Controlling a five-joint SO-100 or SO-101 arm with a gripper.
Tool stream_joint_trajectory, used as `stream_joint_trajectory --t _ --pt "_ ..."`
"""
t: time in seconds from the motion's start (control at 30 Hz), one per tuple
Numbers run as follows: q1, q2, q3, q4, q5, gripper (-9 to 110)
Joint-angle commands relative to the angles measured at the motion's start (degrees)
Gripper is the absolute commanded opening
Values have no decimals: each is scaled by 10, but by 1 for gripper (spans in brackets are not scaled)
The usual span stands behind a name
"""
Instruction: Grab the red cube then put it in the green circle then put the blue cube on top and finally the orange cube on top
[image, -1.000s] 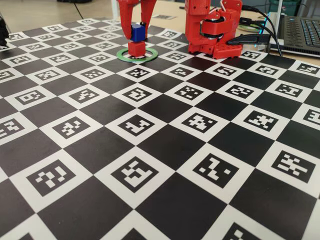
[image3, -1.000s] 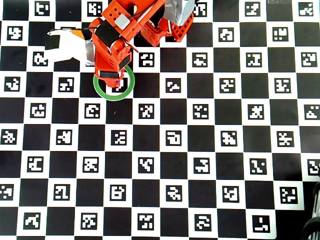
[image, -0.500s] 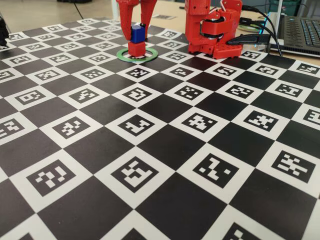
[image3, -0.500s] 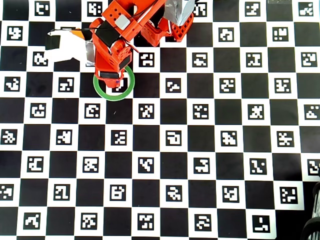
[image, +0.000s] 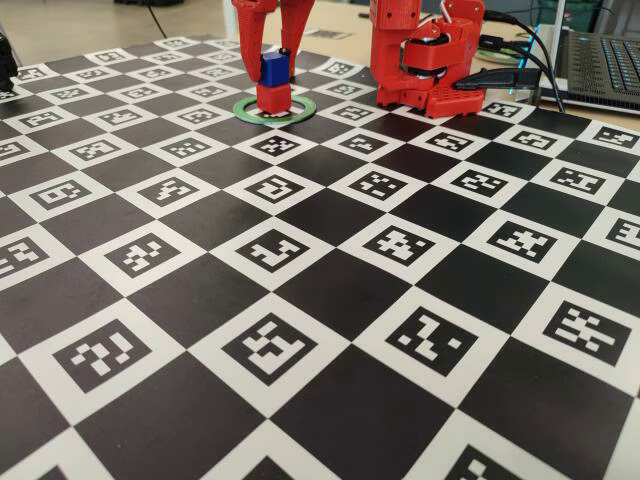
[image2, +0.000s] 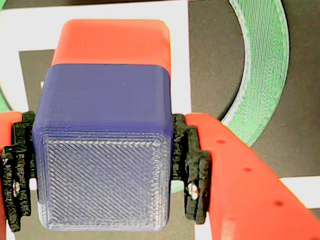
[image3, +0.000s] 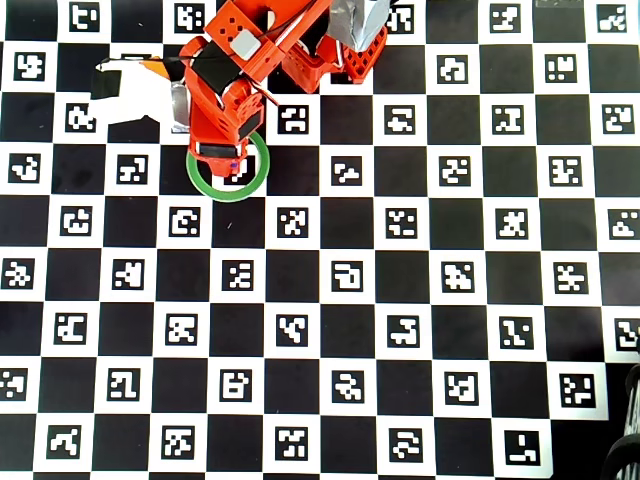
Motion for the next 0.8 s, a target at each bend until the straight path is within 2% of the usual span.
stream_joint_trajectory --t 0.0,0.4,0.77 --pt "5 18 -4 -6 0 22" --pt "13 30 -35 28 12 44" --pt "59 56 -108 98 -18 49"
